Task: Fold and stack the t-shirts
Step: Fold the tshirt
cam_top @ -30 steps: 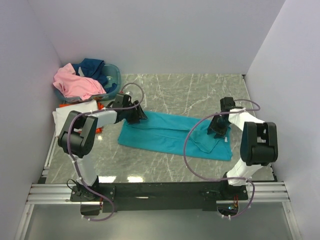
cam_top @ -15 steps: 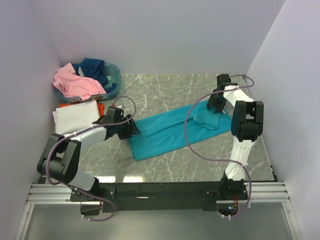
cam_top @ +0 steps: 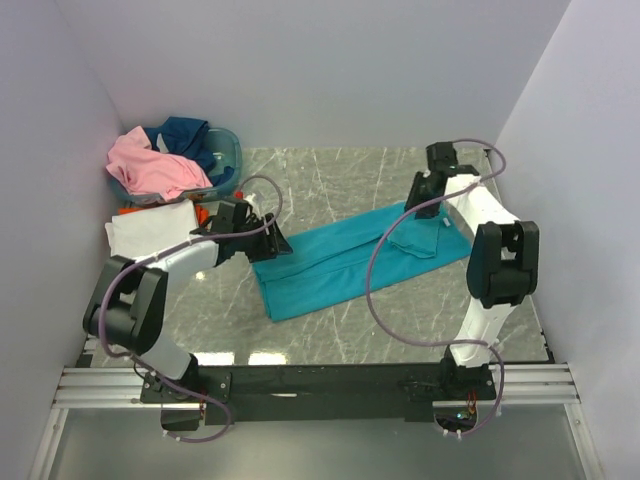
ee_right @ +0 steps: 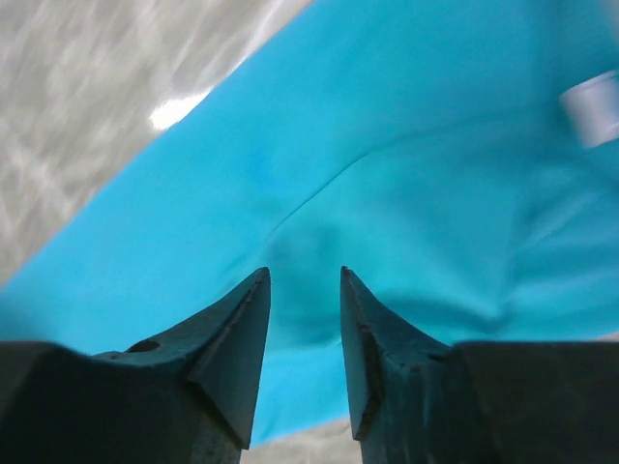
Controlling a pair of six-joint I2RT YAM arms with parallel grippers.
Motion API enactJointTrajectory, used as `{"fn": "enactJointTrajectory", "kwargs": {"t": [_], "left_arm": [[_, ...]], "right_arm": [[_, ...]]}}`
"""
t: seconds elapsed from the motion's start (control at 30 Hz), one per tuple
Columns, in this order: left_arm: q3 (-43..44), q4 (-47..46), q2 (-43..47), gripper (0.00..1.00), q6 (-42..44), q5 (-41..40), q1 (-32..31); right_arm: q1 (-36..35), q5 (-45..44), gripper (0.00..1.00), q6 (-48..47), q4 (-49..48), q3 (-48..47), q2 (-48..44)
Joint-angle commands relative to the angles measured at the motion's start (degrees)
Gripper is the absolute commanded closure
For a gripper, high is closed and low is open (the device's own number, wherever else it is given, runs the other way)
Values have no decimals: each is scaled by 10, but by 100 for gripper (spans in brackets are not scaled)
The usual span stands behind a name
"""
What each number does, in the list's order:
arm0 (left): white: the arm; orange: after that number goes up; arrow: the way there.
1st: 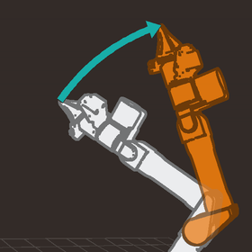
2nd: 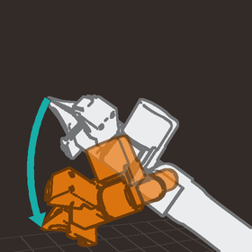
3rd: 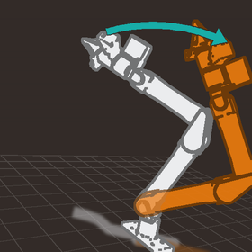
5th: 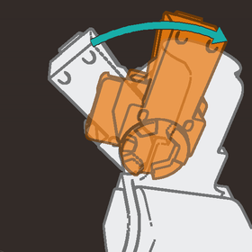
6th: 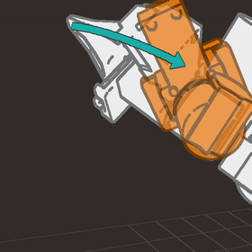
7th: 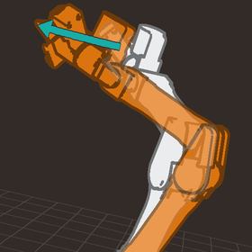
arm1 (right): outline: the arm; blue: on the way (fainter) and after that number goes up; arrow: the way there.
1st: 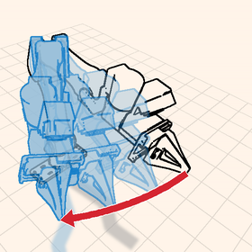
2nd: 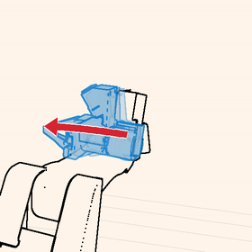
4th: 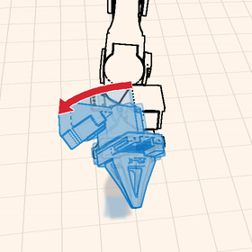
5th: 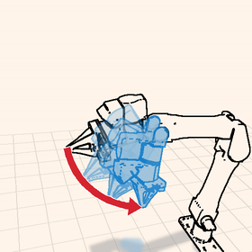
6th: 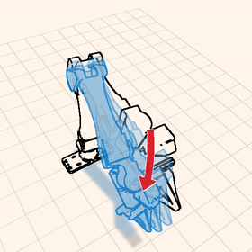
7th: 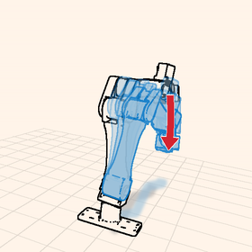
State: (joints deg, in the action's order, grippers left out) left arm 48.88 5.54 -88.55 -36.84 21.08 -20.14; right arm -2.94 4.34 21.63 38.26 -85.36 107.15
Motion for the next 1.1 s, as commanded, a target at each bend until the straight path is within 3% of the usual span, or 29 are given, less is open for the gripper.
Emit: {"fn": "enactJointTrajectory", "kwargs": {"t": [0.0, 0.17, 0.63, 1.07], "left_arm": [[25, -27, -25, 37, 13, 34, -7], [27, -47, -51, 37, 17, 40, -13], [-28, -37, -78, 37, 17, 7, -38], [-50, 17, -81, 37, -19, 8, -92]], "right_arm": [[-50, 25, 60, 9, -18, 38, -32], [-76, 23, 71, 32, -33, 72, -12], [-79, -4, 73, 32, -45, 82, 48], [-79, -30, 71, 8, 9, -52, 140]]}}
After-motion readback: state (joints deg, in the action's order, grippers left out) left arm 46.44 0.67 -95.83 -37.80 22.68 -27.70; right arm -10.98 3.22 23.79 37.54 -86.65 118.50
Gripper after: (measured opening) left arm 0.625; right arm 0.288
